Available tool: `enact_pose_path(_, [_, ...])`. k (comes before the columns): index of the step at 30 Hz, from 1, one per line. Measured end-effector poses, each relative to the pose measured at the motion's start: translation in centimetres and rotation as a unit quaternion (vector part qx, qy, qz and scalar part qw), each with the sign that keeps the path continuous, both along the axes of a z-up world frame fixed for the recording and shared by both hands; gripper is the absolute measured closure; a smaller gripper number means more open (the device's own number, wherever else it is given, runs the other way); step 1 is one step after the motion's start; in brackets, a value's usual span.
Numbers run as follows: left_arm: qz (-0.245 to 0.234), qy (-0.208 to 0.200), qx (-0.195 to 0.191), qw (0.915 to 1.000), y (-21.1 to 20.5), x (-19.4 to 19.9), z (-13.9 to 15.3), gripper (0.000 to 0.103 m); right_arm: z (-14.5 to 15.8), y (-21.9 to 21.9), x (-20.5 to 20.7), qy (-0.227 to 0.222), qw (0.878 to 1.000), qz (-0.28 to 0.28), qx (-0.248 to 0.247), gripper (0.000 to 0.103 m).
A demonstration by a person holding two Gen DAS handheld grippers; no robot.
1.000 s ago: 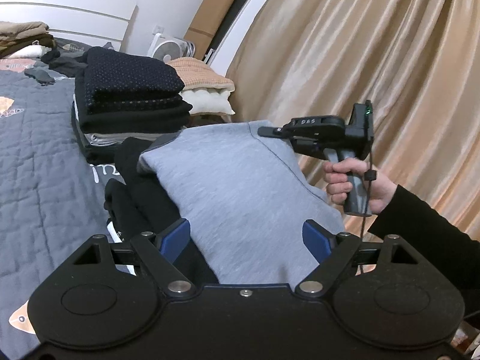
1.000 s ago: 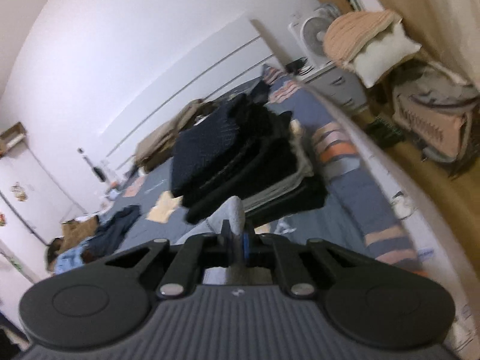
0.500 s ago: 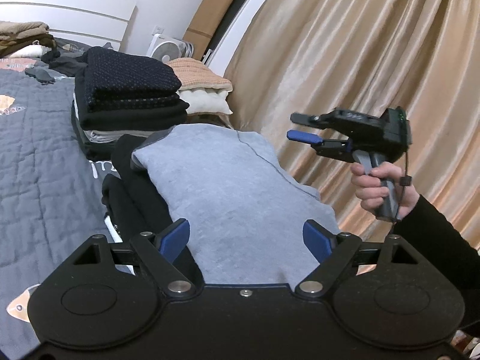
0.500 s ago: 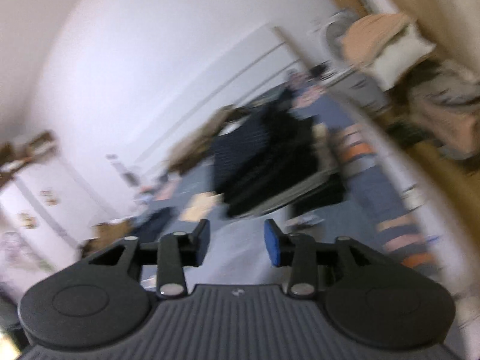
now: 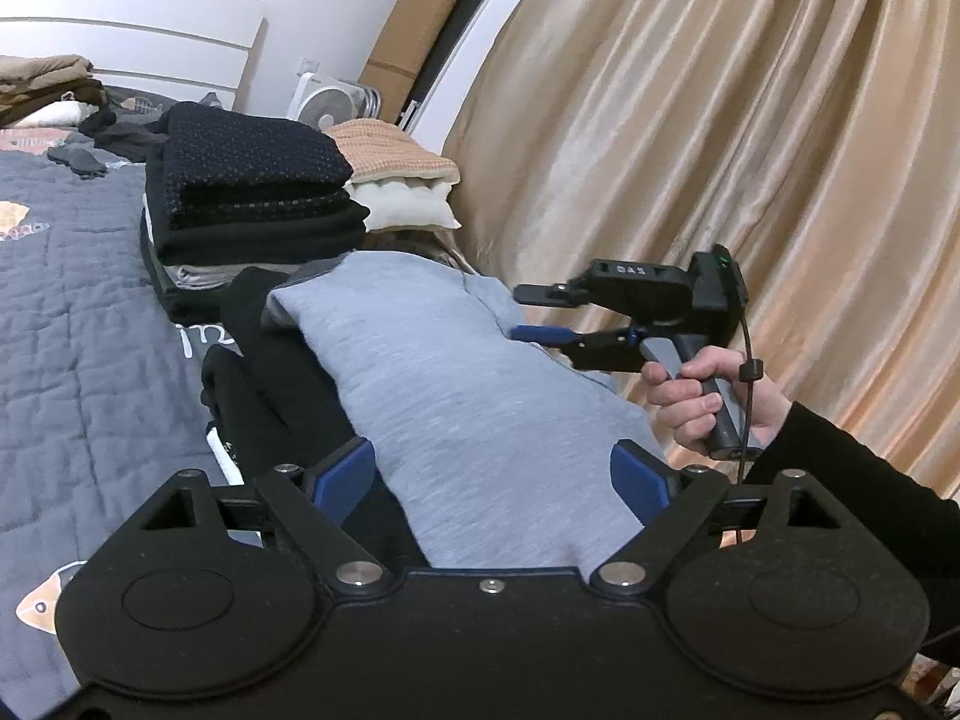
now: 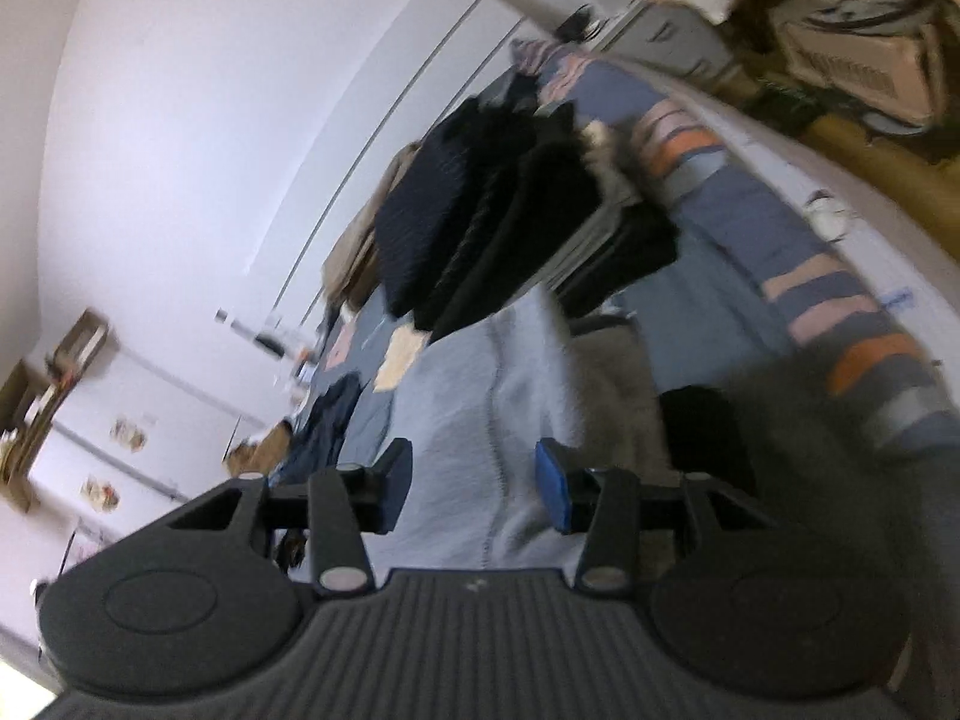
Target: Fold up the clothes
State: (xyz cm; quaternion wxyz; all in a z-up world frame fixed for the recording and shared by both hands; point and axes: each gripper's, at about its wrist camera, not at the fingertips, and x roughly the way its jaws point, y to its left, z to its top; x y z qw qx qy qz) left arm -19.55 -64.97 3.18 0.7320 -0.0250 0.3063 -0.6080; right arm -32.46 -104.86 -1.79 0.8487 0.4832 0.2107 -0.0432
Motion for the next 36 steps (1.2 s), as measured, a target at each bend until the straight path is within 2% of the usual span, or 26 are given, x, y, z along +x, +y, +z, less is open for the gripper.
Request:
enact_pose_path(4, [-0.002, 0.001, -0.002, 1.0, 0.0, 0.0, -0.2, 0.018, 1.1, 0.0, -2.0, -0.023, 1.0, -0.017, 0.002, 0.057])
enact_pose_path(8, [-0.004, 0.004, -0.002, 1.0, -0.1, -0.3, -0.3, 0.018, 2.9, 2.1, -2.3, -0.068, 0.997, 0.03, -0.002, 0.056])
enact_pose_path(10, [-0.006, 0.005, -0.002, 1.0, -0.1, -0.5, -0.3, 0.018, 2.8, 3.5, -2.3, -0.068, 0.996, 0.051, -0.004, 0.056])
enact_pose_path(13, [-0.008, 0.003, -0.003, 1.0, 0.0, -0.8, -0.3, 0.018, 1.2, 4.5, -2.7, -0.041, 0.998, 0.051, -0.007, 0.056])
enact_pose_path(18, [-0.011, 0.005, -0.005, 0.9999, 0.2, -0.9, -0.4, 0.018, -2.7, 3.5, -6.4, -0.061, 0.997, 0.006, 0.036, 0.056])
enact_pose_path(20, [-0.01, 0.006, -0.004, 0.9999, 0.1, -0.9, -0.4, 0.018, -3.6, 3.4, -7.6, -0.054, 0.998, -0.009, 0.034, 0.056])
enact_pose_path(24, [-0.01, 0.007, -0.004, 0.9999, 0.1, -0.9, -0.3, 0.018, -4.7, 3.1, -9.0, -0.066, 0.996, -0.025, 0.059, 0.056])
enact_pose_path(26, [-0.008, 0.009, -0.003, 0.9999, 0.1, -0.9, -0.4, 0.017, -4.4, 3.1, -9.0, -0.054, 0.997, -0.029, 0.05, 0.055])
enact_pose_path(30, [-0.003, 0.006, 0.003, 1.0, -0.1, -1.2, -0.5, 0.015, -2.5, 5.0, -9.4, -0.046, 0.999, -0.022, 0.001, 0.055])
enact_pose_path(36, [0.011, -0.005, 0.02, 0.9997, -0.5, -2.1, -0.5, 0.001, 0.4, 8.1, -10.1, -0.034, 0.997, -0.011, -0.074, 0.051])
